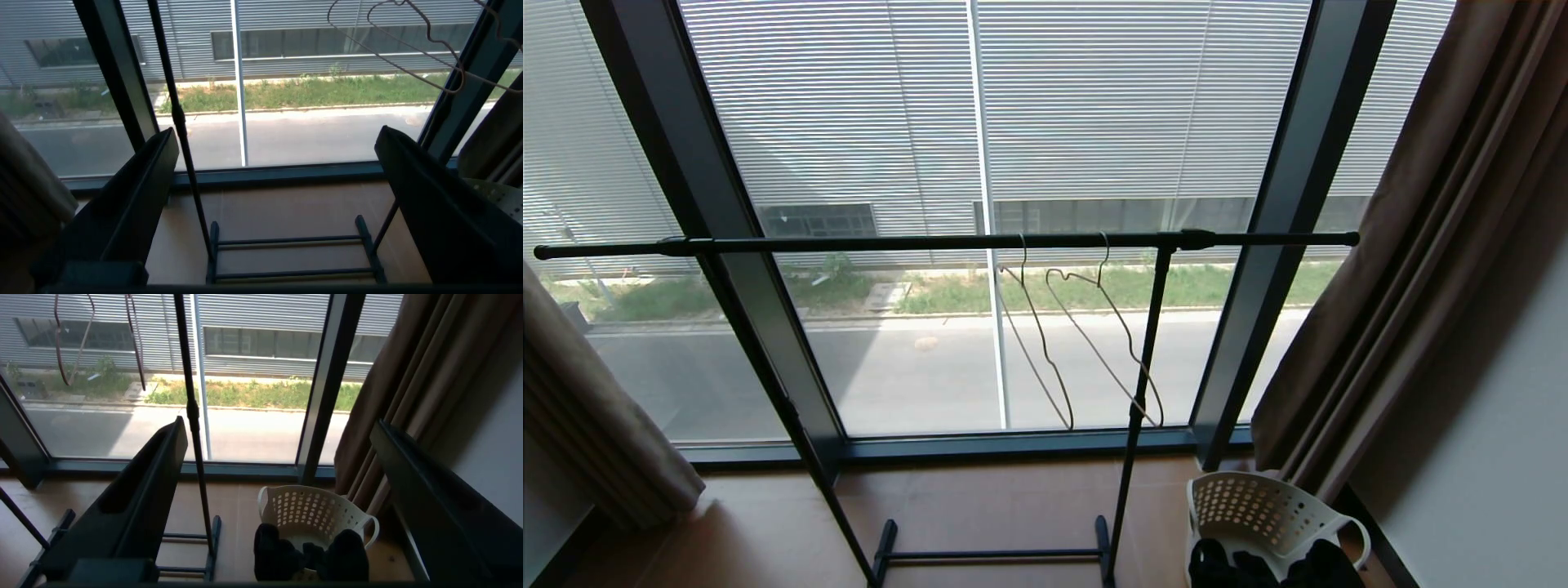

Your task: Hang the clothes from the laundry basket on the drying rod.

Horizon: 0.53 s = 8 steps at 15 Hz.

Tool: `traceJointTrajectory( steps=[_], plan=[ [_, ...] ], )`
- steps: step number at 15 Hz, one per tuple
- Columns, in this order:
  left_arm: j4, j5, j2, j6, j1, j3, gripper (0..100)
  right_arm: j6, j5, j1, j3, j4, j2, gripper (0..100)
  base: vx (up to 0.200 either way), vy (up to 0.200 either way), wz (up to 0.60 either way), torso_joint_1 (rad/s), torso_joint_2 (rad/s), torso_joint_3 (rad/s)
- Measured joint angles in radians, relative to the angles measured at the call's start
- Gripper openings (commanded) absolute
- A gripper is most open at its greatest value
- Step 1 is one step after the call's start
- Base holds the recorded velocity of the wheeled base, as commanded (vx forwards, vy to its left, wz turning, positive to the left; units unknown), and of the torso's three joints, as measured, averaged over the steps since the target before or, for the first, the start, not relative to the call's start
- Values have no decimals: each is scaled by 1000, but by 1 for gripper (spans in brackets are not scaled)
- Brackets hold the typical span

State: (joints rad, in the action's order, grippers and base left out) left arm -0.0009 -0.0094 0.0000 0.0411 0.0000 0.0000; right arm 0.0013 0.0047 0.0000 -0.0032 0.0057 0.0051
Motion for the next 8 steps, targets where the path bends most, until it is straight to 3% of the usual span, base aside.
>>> traceJointTrajectory(
  steps=[8],
  plan=[
    [0, 2, 0, 0, 0, 0, 100, -1, 1, 0, 0, 0, 0, 100, 0, 0, 0, 0, 0, 0]
  ],
)
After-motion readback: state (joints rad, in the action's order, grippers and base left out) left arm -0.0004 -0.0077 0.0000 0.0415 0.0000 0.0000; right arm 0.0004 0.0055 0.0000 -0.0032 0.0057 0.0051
